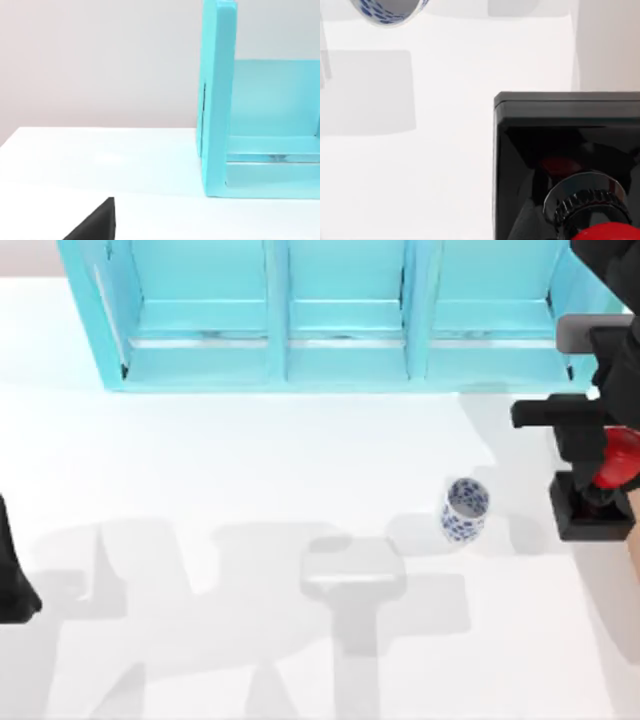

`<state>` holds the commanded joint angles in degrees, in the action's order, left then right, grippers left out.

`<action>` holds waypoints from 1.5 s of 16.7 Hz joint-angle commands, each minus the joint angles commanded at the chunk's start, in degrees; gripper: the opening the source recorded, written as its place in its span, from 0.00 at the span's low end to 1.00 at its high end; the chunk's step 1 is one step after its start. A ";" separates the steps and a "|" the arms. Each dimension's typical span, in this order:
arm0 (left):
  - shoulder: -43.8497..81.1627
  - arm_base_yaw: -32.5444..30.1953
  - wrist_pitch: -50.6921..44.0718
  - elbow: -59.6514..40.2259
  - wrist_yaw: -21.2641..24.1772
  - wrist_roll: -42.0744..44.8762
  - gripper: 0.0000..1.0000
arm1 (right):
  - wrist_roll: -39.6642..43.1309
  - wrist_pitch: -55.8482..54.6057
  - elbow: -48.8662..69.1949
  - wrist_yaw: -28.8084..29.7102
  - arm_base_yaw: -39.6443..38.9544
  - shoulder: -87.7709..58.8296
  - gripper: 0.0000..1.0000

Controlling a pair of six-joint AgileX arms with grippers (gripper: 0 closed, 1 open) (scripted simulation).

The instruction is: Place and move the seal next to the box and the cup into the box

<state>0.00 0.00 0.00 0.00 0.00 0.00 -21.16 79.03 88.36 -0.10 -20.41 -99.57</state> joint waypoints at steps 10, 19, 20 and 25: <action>0.00 0.00 0.00 0.00 0.00 0.00 1.00 | -0.22 -12.02 -10.84 0.01 -0.15 -0.65 0.00; 0.00 0.00 0.00 0.00 0.00 0.00 1.00 | -0.26 -14.60 -13.51 0.00 -0.24 -1.09 0.23; 0.00 0.00 0.00 0.00 0.00 0.00 1.00 | -0.26 -14.60 -13.51 0.00 -0.24 -1.09 0.30; 0.00 0.00 0.00 0.00 0.00 0.00 1.00 | -0.26 -14.60 -13.51 0.00 -0.24 -1.09 0.68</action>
<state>0.00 0.00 0.00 0.00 0.00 0.00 -21.42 64.43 74.86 -0.10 -20.65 -100.66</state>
